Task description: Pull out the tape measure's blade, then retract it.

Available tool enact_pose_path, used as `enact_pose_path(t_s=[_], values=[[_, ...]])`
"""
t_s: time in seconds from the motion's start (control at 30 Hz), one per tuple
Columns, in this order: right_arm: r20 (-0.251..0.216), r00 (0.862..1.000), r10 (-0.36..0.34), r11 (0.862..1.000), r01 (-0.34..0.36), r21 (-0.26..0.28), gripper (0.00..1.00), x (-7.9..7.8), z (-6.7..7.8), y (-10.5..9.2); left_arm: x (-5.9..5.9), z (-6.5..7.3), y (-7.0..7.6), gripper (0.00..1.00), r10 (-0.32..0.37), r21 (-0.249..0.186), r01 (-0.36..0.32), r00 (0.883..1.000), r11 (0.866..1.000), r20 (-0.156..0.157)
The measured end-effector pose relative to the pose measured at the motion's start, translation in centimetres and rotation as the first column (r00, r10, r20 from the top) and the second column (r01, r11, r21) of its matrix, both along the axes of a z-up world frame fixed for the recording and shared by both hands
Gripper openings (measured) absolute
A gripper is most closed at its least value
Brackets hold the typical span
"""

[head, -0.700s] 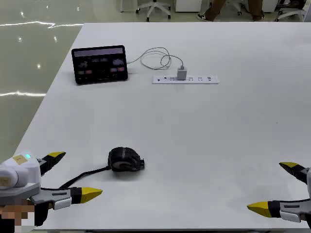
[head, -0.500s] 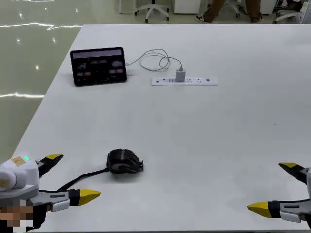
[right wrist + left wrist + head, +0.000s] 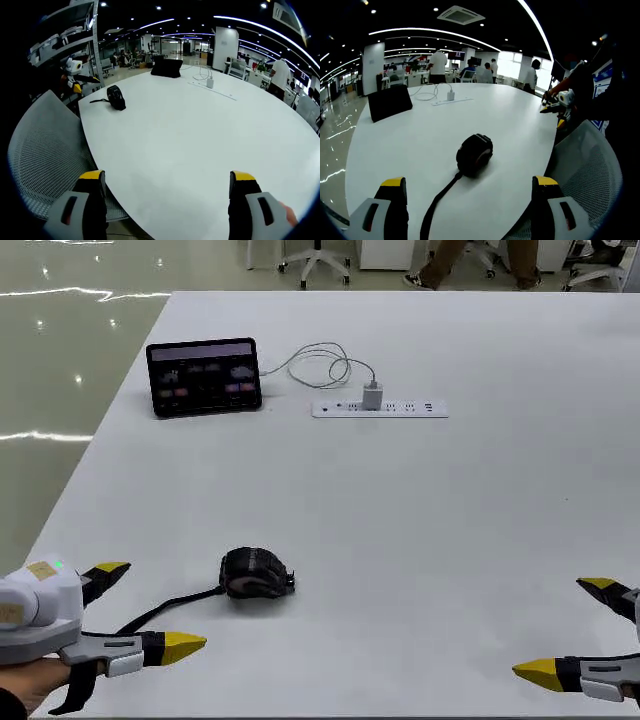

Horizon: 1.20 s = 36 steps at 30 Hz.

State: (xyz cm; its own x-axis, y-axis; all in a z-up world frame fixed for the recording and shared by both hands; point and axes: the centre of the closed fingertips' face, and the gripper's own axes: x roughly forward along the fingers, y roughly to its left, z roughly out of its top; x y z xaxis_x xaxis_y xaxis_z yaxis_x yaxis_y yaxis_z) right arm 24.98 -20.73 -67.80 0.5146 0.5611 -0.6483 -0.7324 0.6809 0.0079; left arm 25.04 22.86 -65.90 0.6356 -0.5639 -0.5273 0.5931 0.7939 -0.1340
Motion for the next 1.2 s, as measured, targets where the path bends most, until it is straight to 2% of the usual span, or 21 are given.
enact_pose_path(t_s=[0.07,0.2,0.27,0.33,0.4,0.5,0.53,0.57,0.67,0.8,0.9,0.97,1.07,1.17,1.2], values=[[0.003,1.0,-0.004,1.0,0.004,0.003,0.99,0.0,0.1,0.2,-0.1,0.0,-0.3,1.0,-0.013,-0.007,0.013,1.0,1.0,-0.007],[0.009,1.0,0.002,1.0,-0.002,0.003,0.98,0.2,0.3,0.4,0.2,-0.2,-0.5,1.0,-0.032,0.012,0.033,0.999,0.999,-0.016],[0.009,1.0,0.008,1.0,-0.008,0.01,0.99,0.4,0.4,0.7,0.5,-0.5,-0.3,1.0,-0.023,0.032,0.024,0.999,0.999,-0.035],[0.014,1.0,0.02,0.999,-0.02,0.041,1.0,0.7,0.8,1.2,0.5,-0.7,-0.7,1.0,-0.058,0.045,0.06,0.997,0.997,-0.052],[0.023,0.999,0.022,0.999,-0.023,0.042,1.0,1.0,1.0,1.3,0.7,-1.2,-0.8,1.0,-0.098,0.095,0.104,0.993,0.99,-0.065],[0.01,0.999,0.044,0.998,-0.044,0.051,1.0,1.1,1.0,1.9,1.3,-1.3,-1.4,1.0,-0.142,0.126,0.152,0.987,0.98,-0.081],[0.009,0.998,0.058,0.997,-0.058,0.049,1.0,1.2,1.0,2.3,1.8,-1.1,-1.9,1.0,-0.186,0.147,0.194,0.98,0.97,-0.067],[0.013,0.998,0.067,0.997,-0.067,0.046,1.0,1.2,1.0,2.4,2.0,-1.0,-2.0,1.0,-0.198,0.152,0.206,0.978,0.967,-0.064],[0.006,0.995,0.098,0.994,-0.098,0.047,1.0,1.4,0.9,3.4,2.8,-0.8,-3.0,1.0,-0.271,0.193,0.282,0.959,0.94,-0.085],[0.024,0.99,0.14,0.989,-0.141,0.044,1.0,1.8,1.1,4.7,3.8,-0.9,-4.1,0.93,-0.371,0.26,0.388,0.922,0.884,-0.112],[0.026,0.987,0.159,0.986,-0.16,0.042,1.0,2.1,1.1,5.4,4.3,-1.0,-4.9,0.89,-0.411,0.279,0.433,0.901,0.857,-0.136],[0.031,0.984,0.177,0.983,-0.178,0.041,1.0,2.4,1.1,6.2,4.8,-1.3,-5.7,0.86,-0.448,0.296,0.476,0.88,0.829,-0.159],[0.037,0.979,0.198,0.979,-0.2,0.038,1.0,2.6,1.1,7.1,5.2,-1.8,-6.5,0.84,-0.48,0.317,0.512,0.859,0.798,-0.179],[0.035,0.974,0.222,0.974,-0.223,0.043,1.0,2.6,0.9,8.1,5.5,-2.3,-7.3,0.84,-0.499,0.311,0.538,0.843,0.784,-0.199],[0.047,0.971,0.235,0.971,-0.236,0.038,1.0,2.6,0.9,8.4,5.5,-2.5,-7.4,0.82,-0.508,0.316,0.549,0.836,0.774,-0.206]])
